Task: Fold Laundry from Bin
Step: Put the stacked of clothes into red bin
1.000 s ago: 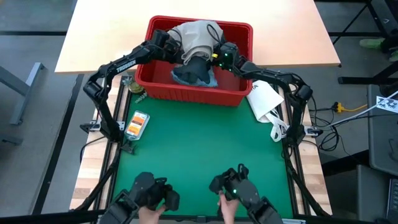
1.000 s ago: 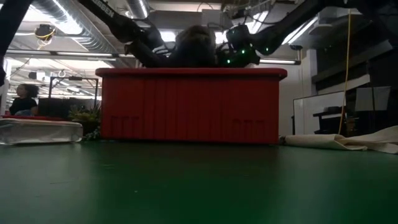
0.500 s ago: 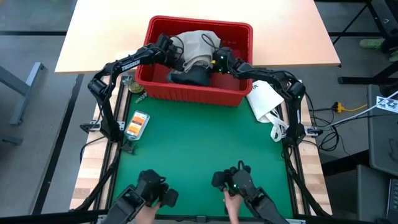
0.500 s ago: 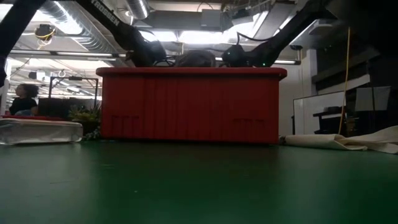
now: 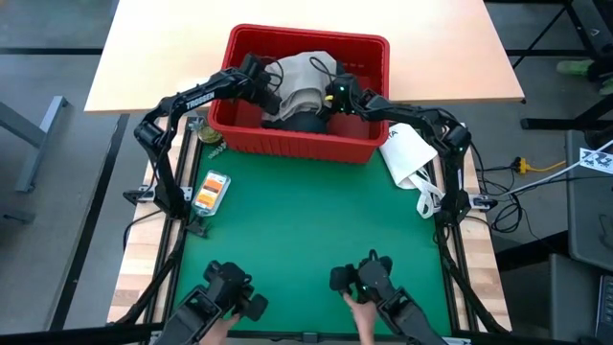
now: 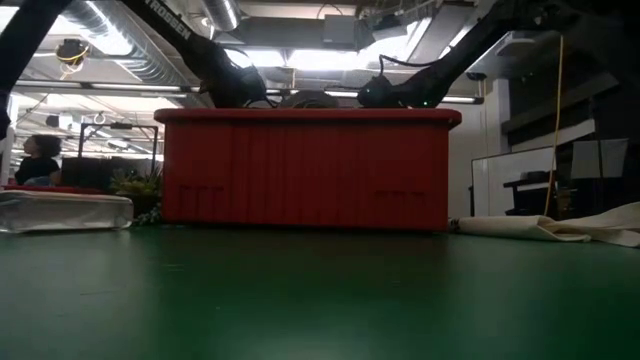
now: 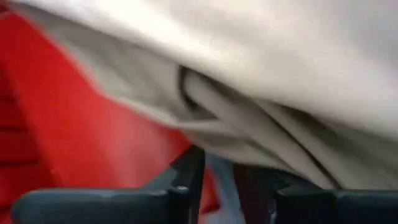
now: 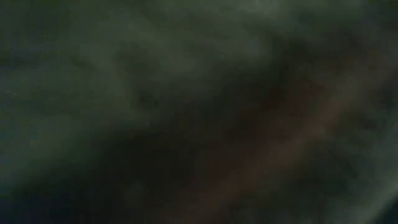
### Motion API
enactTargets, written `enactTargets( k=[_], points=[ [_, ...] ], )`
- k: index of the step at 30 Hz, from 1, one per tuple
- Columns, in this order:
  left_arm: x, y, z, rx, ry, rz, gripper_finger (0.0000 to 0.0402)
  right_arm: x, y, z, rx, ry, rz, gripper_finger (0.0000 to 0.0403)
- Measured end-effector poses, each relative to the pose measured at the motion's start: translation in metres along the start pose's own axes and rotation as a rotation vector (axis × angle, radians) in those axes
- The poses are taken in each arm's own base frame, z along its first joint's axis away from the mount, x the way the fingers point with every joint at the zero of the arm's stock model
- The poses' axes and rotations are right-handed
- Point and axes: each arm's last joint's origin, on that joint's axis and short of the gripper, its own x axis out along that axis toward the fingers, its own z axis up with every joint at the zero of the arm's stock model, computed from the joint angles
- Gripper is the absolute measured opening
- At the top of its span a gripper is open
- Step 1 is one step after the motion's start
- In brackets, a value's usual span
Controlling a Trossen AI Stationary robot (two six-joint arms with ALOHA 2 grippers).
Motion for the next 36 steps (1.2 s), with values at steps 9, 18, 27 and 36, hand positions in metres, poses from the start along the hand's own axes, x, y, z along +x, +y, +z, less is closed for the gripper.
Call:
enactTargets(
  k=[9, 18, 27, 36],
  points=[
    [-0.018, 0.006, -0.003, 0.213, 0.084, 0.247, 0.0148, -0.001, -0.005, -0.010, -0.143, 0.104, 0.003, 0.0192],
    [-0.060, 0.005, 0.027, 0.256, 0.062, 0.263, 0.0167, -0.021, -0.008, -0.005, -0.345, 0.189, -0.052, 0.0229],
    [-0.105, -0.003, 0.058, 0.252, -0.067, 0.120, 0.0167, -0.055, -0.014, 0.011, -0.536, 0.240, -0.148, 0.0229],
    [-0.109, -0.019, 0.060, 0.276, -0.099, -0.104, 0.0167, -0.079, -0.018, 0.013, -0.713, 0.346, -0.174, 0.0229]
  ],
)
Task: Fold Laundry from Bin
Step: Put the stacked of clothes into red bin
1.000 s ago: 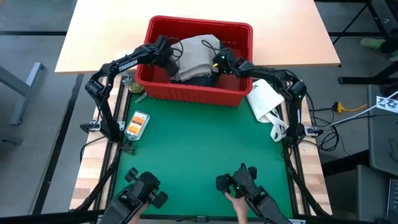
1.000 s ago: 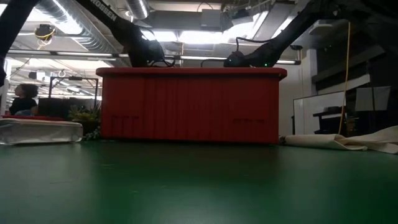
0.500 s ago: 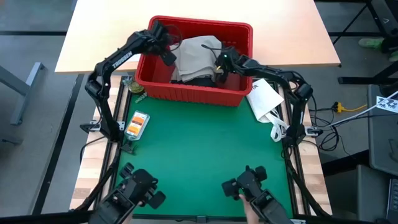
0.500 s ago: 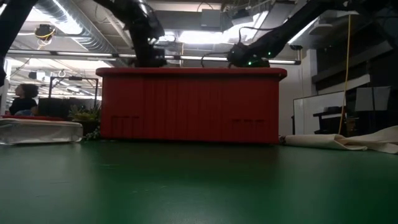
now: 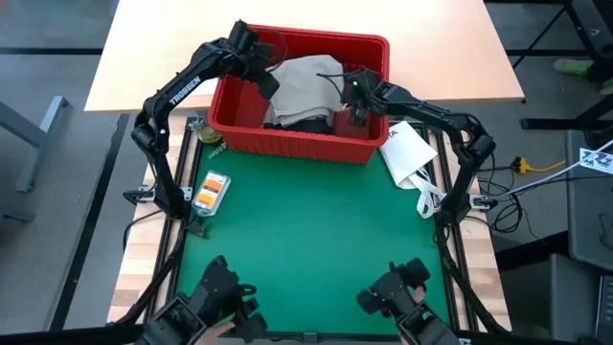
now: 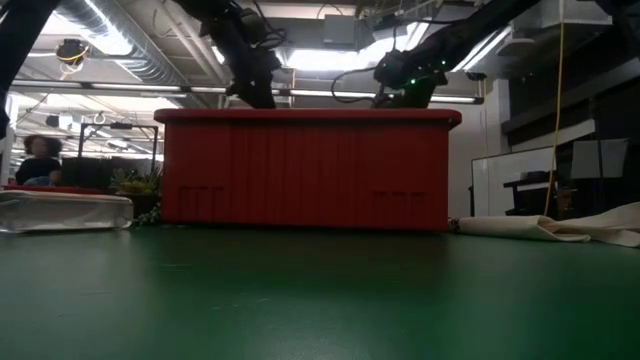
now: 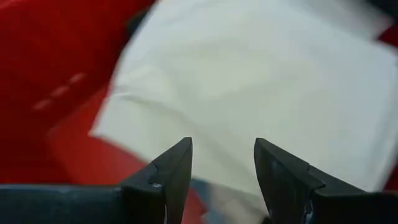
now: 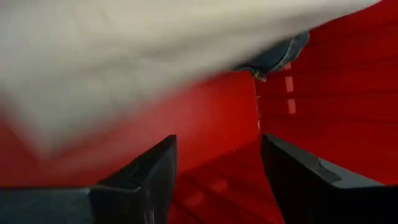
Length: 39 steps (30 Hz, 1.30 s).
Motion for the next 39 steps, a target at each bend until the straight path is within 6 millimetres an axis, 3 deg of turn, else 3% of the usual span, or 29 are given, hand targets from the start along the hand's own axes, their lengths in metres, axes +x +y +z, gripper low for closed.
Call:
enactTargets(
  k=[4, 11, 18, 21, 29, 35, 39],
  points=[
    [0.001, -0.012, 0.002, 0.020, -0.017, -0.092, 0.0167, -0.010, -0.002, -0.004, -0.079, 0.033, -0.002, 0.0229],
    [0.002, -0.026, 0.011, 0.059, -0.093, -0.126, 0.0167, -0.041, -0.021, -0.001, -0.035, -0.020, -0.080, 0.0229],
    [0.017, -0.032, 0.008, 0.079, -0.114, -0.132, 0.0167, -0.060, -0.043, 0.027, 0.270, -0.408, 0.016, 0.0229],
    [0.030, -0.028, 0.000, 0.073, -0.116, -0.118, 0.0167, -0.055, -0.037, 0.040, 0.302, -0.538, 0.105, 0.0229],
    [0.070, -0.015, -0.032, 0.036, -0.091, -0.096, 0.0167, -0.015, 0.008, 0.064, 0.262, -0.527, 0.207, 0.0229],
    [0.092, -0.013, -0.062, 0.023, -0.006, -0.107, 0.0167, 0.016, 0.028, 0.062, 0.241, -0.434, 0.271, 0.0229],
    [0.100, -0.011, -0.076, 0.042, 0.032, -0.103, 0.0167, 0.025, 0.033, 0.061, 0.239, -0.410, 0.282, 0.0229]
  ],
)
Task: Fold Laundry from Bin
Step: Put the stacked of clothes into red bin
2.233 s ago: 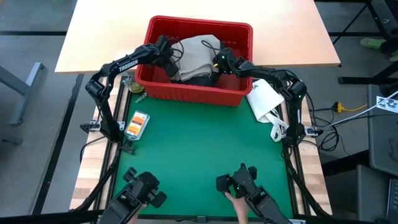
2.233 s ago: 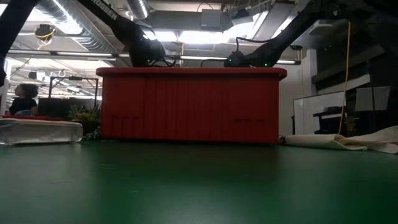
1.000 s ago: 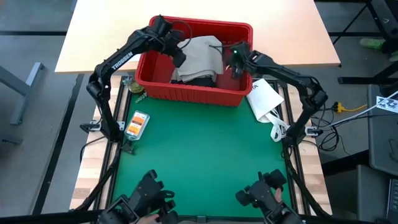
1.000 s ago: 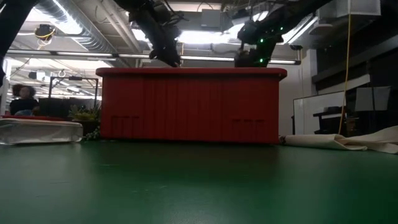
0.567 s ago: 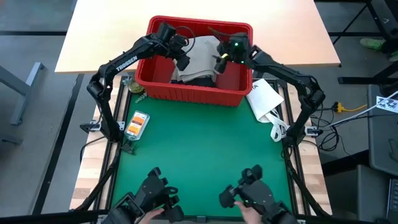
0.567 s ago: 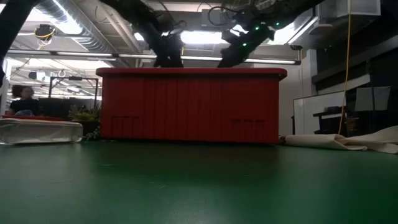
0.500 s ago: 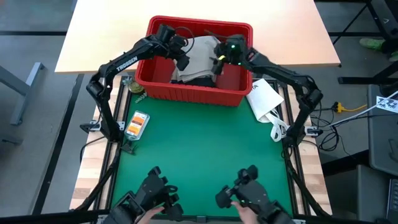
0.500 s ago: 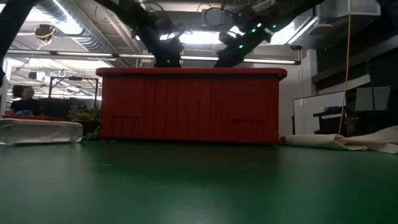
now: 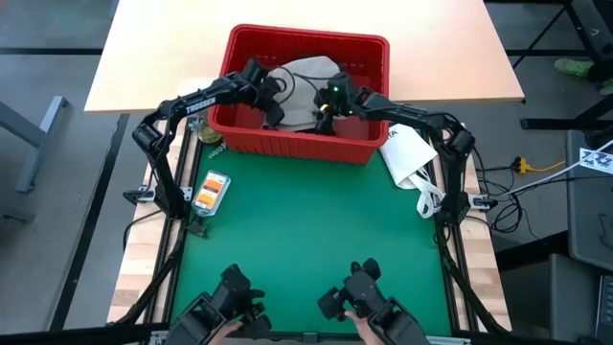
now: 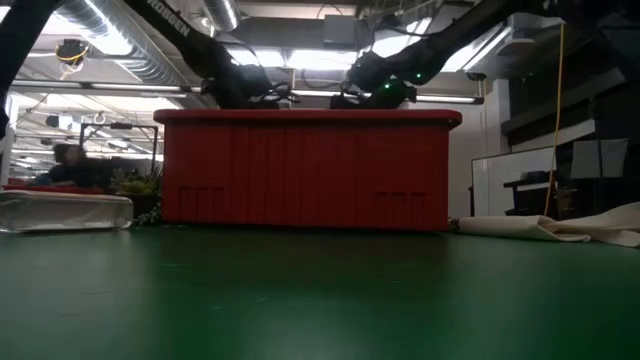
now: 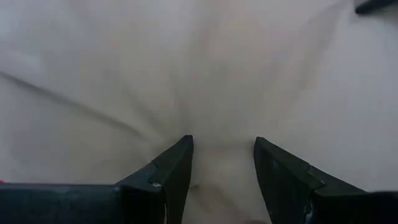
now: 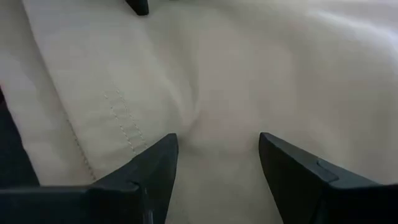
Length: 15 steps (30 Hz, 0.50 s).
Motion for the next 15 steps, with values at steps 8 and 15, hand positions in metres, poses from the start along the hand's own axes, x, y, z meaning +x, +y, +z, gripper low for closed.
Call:
enactTargets(
  k=[8, 15],
  points=[
    [0.002, 0.003, -0.004, 0.008, 0.014, 0.018, 0.0167, 0.009, 0.002, -0.007, 0.000, 0.035, 0.000, 0.0229],
    [-0.017, 0.006, 0.021, 0.017, -0.047, 0.042, 0.0167, -0.015, -0.008, 0.017, -0.008, -0.034, -0.039, 0.0229]
  ],
)
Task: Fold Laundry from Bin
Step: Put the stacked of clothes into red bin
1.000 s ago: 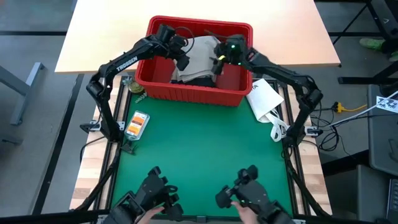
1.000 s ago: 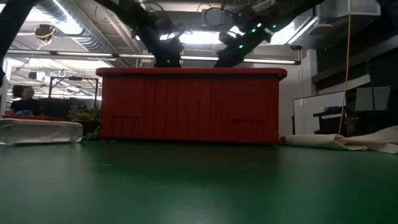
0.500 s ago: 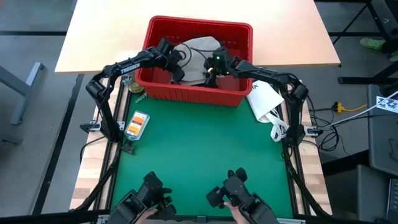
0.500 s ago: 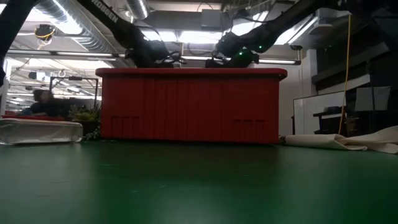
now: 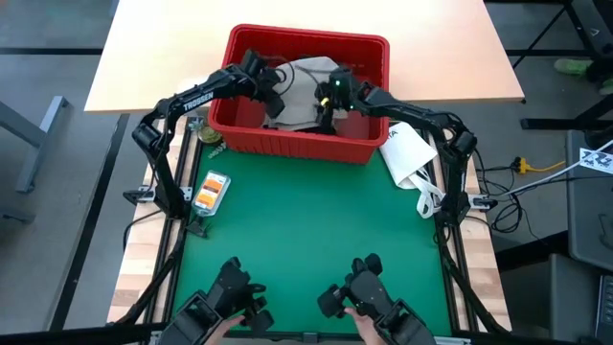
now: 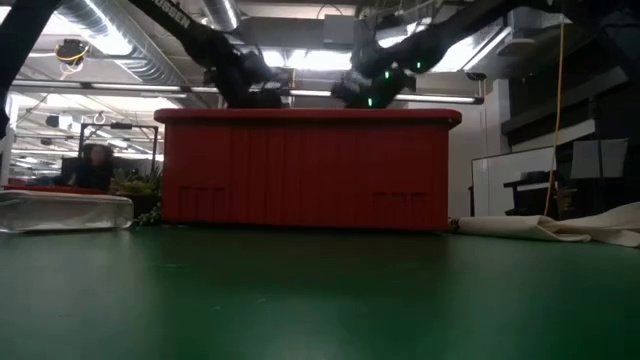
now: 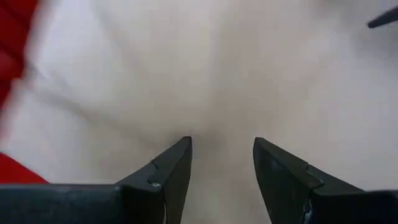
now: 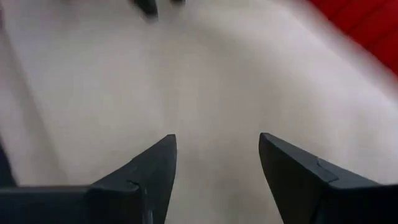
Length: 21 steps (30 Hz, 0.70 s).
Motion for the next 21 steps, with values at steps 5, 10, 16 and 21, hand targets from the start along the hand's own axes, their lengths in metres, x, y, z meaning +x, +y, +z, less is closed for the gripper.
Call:
enactTargets(
  k=[5, 10, 16, 21],
  points=[
    [-0.020, 0.004, 0.030, 0.020, -0.130, 0.022, 0.0167, -0.024, -0.020, 0.041, -0.030, -0.151, -0.102, 0.0229],
    [-0.026, 0.007, 0.046, 0.044, -0.271, 0.054, 0.0167, -0.029, -0.029, 0.054, -0.042, -0.238, -0.232, 0.0229],
    [0.000, 0.012, 0.050, 0.018, -0.338, 0.058, 0.0167, 0.003, -0.037, 0.031, -0.025, -0.159, -0.250, 0.0229],
    [0.042, 0.019, 0.042, -0.001, -0.327, 0.069, 0.0167, 0.039, -0.043, 0.003, 0.012, -0.096, -0.265, 0.0229]
  ],
)
